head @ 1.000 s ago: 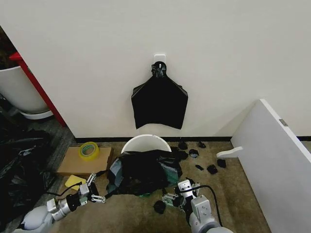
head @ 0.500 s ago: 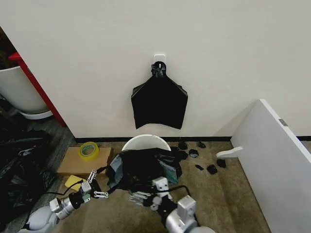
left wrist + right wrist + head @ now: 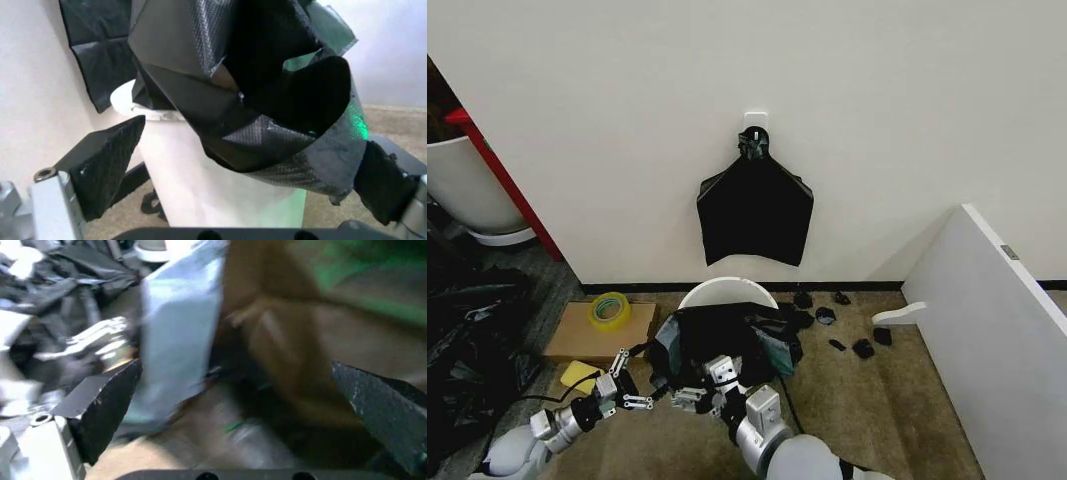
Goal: Place the garbage bag over the trash bin.
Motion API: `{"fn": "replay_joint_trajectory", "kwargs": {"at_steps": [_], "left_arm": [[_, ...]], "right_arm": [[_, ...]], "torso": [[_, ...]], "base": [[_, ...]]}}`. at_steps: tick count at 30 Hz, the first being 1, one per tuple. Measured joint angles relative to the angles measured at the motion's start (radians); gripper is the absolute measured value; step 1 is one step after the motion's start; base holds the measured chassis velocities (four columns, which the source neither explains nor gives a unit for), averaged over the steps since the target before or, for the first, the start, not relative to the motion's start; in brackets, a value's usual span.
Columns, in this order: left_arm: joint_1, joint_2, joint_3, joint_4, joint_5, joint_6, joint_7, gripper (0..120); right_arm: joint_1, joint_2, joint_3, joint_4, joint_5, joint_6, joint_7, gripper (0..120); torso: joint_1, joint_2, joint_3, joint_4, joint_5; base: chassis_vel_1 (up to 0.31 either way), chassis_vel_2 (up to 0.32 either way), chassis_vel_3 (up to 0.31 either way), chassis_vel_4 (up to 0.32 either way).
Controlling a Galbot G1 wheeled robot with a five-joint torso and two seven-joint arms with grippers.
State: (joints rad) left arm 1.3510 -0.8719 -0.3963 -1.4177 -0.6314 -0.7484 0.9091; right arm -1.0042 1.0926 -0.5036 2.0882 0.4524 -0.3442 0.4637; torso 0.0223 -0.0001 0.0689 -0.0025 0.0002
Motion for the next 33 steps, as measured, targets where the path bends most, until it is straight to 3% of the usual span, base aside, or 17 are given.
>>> {"fn": "replay_joint_trajectory", "kwargs": {"at_steps": [2, 13, 24, 29, 33], "left_arm": [[0.001, -0.002, 0.001, -0.003, 0.000, -0.001, 0.003, 100], [0.008, -0.004, -0.008, -0.014, 0.001, -0.008, 0.007, 100], [0.018, -0.007, -0.019, -0.026, 0.000, -0.017, 0.043, 100], [0.017, -0.006, -0.036, -0.016, -0.025, -0.020, 0.097, 100], [0.013, -0.001, -0.072, 0.015, -0.076, -0.024, 0.208, 100]], "right_arm": [[0.024, 0.005, 0.006, -0.025, -0.025, 0.006, -0.010, 100], [0.129, 0.093, -0.035, -0.079, 0.195, -0.052, 0.041, 100], [0.180, 0.162, -0.008, -0.167, 0.196, -0.047, 0.044, 100], [0.190, 0.184, 0.004, -0.195, 0.191, -0.045, 0.045, 100], [0.187, 0.179, 0.009, -0.193, 0.186, -0.045, 0.045, 100]], "torso": [[0.000, 0.000, 0.000, -0.0001, 0.0001], [0.000, 0.000, 0.000, 0.0001, -0.0001], [0.000, 0.000, 0.000, 0.0000, -0.0001], [0.000, 0.000, 0.000, 0.0000, -0.0001], [0.000, 0.000, 0.000, 0.0000, -0.0001]], "base": [[0.000, 0.000, 0.000, 0.000], [0.000, 0.000, 0.000, 0.000], [0.000, 0.000, 0.000, 0.000], [0.000, 0.000, 0.000, 0.000], [0.000, 0.000, 0.000, 0.000]]}}
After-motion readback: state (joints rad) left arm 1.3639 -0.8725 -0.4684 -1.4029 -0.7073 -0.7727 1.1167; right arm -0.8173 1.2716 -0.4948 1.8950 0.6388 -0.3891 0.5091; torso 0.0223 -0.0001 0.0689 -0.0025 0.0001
